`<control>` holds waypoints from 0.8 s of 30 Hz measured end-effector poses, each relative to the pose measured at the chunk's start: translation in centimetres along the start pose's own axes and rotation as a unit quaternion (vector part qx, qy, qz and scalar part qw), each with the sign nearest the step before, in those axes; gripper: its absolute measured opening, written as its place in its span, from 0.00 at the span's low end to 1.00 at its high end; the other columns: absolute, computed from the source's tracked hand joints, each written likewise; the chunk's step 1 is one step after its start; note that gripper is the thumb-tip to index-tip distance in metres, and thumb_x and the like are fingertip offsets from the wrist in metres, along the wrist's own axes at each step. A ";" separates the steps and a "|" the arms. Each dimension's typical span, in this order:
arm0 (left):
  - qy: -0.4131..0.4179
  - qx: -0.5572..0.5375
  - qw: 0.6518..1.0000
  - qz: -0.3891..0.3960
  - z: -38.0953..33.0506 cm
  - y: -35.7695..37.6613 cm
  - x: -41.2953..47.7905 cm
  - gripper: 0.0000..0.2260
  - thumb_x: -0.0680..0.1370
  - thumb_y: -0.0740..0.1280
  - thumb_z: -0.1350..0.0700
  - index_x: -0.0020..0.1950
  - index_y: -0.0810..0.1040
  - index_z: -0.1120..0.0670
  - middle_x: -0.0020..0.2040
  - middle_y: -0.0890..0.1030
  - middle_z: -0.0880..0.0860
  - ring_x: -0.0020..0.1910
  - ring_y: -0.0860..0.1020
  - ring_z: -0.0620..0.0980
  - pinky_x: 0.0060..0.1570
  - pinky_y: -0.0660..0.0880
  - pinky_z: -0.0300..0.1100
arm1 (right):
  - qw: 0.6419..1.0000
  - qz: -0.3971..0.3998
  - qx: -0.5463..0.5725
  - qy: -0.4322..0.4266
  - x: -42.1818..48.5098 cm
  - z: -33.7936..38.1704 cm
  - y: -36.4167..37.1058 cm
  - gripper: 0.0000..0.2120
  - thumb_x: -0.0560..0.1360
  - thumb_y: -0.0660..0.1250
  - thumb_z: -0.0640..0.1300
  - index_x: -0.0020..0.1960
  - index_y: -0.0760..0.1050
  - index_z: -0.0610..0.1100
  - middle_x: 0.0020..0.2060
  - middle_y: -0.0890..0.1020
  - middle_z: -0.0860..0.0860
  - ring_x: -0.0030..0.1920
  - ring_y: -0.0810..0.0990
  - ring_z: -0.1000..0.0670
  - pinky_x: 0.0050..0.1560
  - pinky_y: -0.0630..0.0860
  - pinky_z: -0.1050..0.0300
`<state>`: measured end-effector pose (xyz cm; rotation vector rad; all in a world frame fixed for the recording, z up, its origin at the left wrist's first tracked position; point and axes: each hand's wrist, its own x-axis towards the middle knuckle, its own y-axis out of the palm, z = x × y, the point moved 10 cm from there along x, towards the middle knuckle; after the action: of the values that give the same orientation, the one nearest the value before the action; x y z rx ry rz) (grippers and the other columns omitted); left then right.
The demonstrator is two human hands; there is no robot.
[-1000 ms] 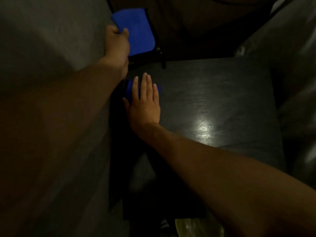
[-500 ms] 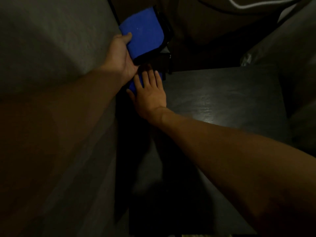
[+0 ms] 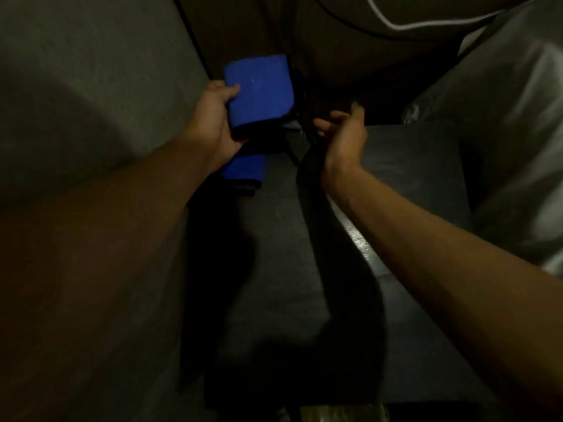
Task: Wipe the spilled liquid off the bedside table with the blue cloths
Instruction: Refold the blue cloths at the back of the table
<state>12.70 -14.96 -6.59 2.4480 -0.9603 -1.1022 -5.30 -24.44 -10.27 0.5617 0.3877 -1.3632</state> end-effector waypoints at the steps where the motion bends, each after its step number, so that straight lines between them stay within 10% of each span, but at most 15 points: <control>1: 0.003 0.038 0.999 -0.003 0.6 0.2 -0.4 0.08 0.80 0.60 0.62 0.60 0.70 0.59 0.63 0.77 0.59 0.57 0.81 0.57 0.45 0.81 0.50 | 0.997 0.070 0.007 0.034 0.1 0.2 1.2 0.22 0.82 0.58 0.60 0.62 0.75 0.42 0.55 0.84 0.43 0.57 0.82 0.44 0.60 0.77 0.47; 4: 0.018 0.149 0.989 0.004 2.1 0.5 -1.3 0.02 0.80 0.61 0.63 0.49 0.70 0.57 0.60 0.78 0.59 0.55 0.81 0.56 0.43 0.81 0.46 | 0.979 0.155 -0.132 0.026 -0.8 0.8 2.8 0.23 0.79 0.68 0.54 0.68 0.73 0.42 0.58 0.83 0.45 0.54 0.85 0.46 0.55 0.83 0.47; 13: 0.149 0.328 0.924 -0.126 1.5 -4.8 -4.0 0.08 0.75 0.67 0.69 0.42 0.75 0.57 0.42 0.81 0.58 0.43 0.84 0.51 0.45 0.81 0.42 | 0.906 0.063 -0.391 -0.149 -1.9 1.3 -1.2 0.33 0.73 0.77 0.44 0.73 0.66 0.42 0.68 0.76 0.44 0.67 0.76 0.45 0.65 0.77 0.51; 18: 0.307 0.615 0.715 -0.129 0.0 -2.9 -5.3 0.09 0.76 0.64 0.65 0.55 0.77 0.58 0.54 0.79 0.57 0.54 0.78 0.52 0.50 0.73 0.32 | 0.722 0.006 -0.604 -0.337 -4.0 2.9 0.0 0.38 0.73 0.76 0.53 0.76 0.63 0.44 0.72 0.68 0.41 0.71 0.67 0.41 0.68 0.68 0.47; 24: 0.317 0.763 0.558 -0.075 2.6 -1.6 -4.5 0.20 0.80 0.59 0.55 0.71 0.71 0.61 0.72 0.68 0.66 0.71 0.67 0.67 0.71 0.62 0.59 | 0.532 0.155 -0.702 -0.447 -6.3 -1.9 6.9 0.31 0.85 0.52 0.54 0.82 0.52 0.39 0.81 0.52 0.39 0.82 0.48 0.41 0.80 0.42 0.46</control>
<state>9.31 -10.73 -6.66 3.4960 -1.7614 1.4291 0.44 -17.50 -7.18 -1.3637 0.3606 -0.4550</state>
